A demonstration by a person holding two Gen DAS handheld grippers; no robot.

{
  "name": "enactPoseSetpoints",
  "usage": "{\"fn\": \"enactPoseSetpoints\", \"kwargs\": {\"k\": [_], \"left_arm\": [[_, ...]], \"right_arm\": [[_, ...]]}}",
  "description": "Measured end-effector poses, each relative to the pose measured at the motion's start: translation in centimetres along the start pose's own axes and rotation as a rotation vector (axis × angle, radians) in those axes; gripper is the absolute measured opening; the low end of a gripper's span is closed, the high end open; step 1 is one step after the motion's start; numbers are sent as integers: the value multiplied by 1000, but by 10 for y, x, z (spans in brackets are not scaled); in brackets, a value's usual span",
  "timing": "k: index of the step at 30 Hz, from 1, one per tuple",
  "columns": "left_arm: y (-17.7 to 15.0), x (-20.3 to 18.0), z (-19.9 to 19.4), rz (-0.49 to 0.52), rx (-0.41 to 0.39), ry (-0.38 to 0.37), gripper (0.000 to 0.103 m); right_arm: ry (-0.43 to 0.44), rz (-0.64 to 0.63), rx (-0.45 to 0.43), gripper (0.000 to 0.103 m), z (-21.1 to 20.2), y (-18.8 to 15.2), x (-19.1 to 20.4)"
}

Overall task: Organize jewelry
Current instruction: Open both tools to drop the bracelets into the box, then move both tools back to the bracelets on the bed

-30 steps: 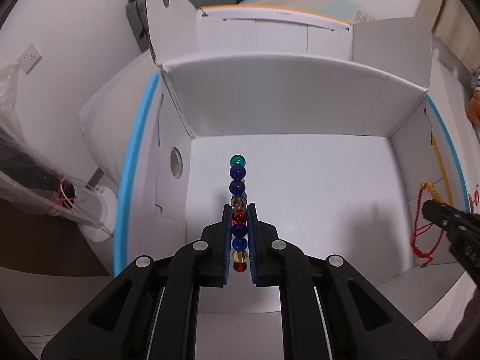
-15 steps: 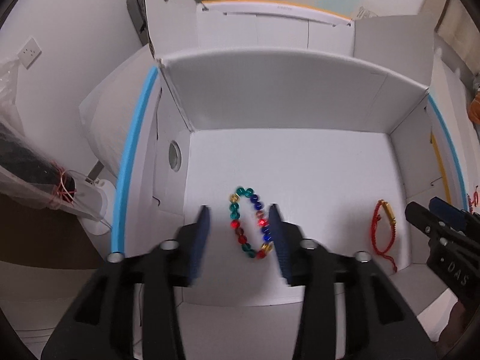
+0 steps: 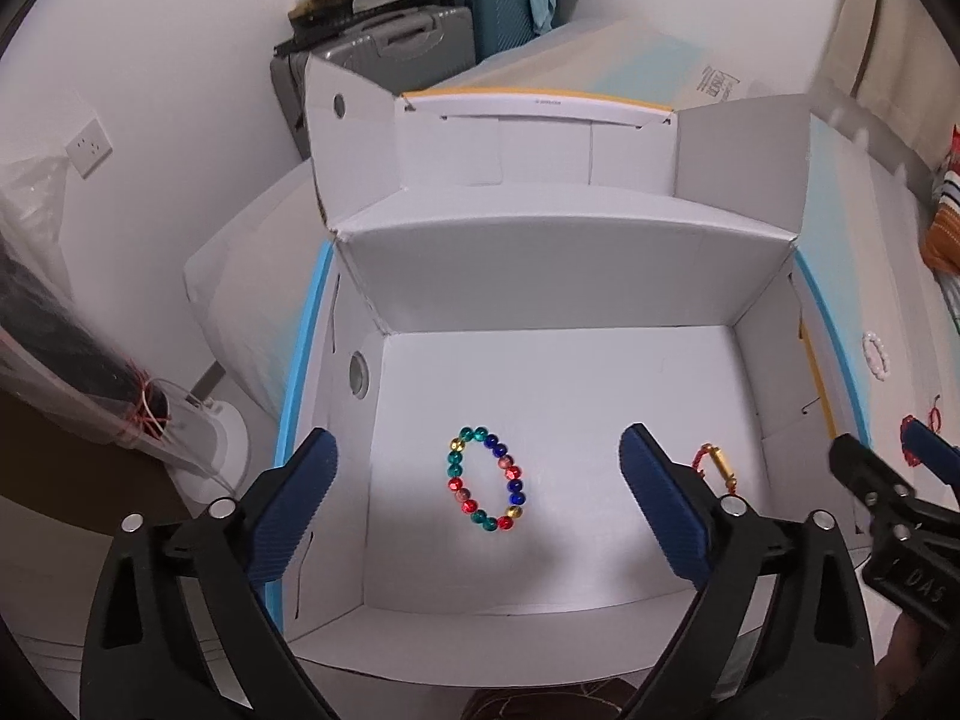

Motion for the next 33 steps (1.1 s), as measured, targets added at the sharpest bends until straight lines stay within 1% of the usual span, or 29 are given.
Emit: {"fn": "enactPoseSetpoints", "kwargs": {"k": [4, 9, 16, 20, 25, 29, 33], "left_arm": [[4, -16, -10, 14, -30, -10, 97], [6, -45, -23, 40, -67, -34, 97], [3, -104, -39, 100, -107, -116, 97], [-2, -140, -45, 150, -120, -158, 97], [-12, -178, -44, 186, -111, -213, 97], [-23, -218, -40, 222, -98, -261, 97], [-32, -251, -36, 274, -93, -276, 97]], "right_arm": [[-20, 47, -15, 95, -7, 0, -26], [-72, 75, -48, 95, -19, -7, -61], [-127, 112, -85, 95, -41, -18, -114], [-166, 153, -101, 95, -56, -27, -154], [-204, 213, -105, 95, -71, -41, -205], [-246, 265, -103, 95, -82, -56, -248], [-278, 307, -91, 95, -86, -70, -284]]}}
Point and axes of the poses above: each gripper's, at about its wrist camera, not at the fingertips, and z roughly the way its jaws point, x to its left, y to its top, the point moved 6 cm from there along z, roughly the way its jaws point, and after that the axes turned 1 degree about -z, right-handed, at the moved point
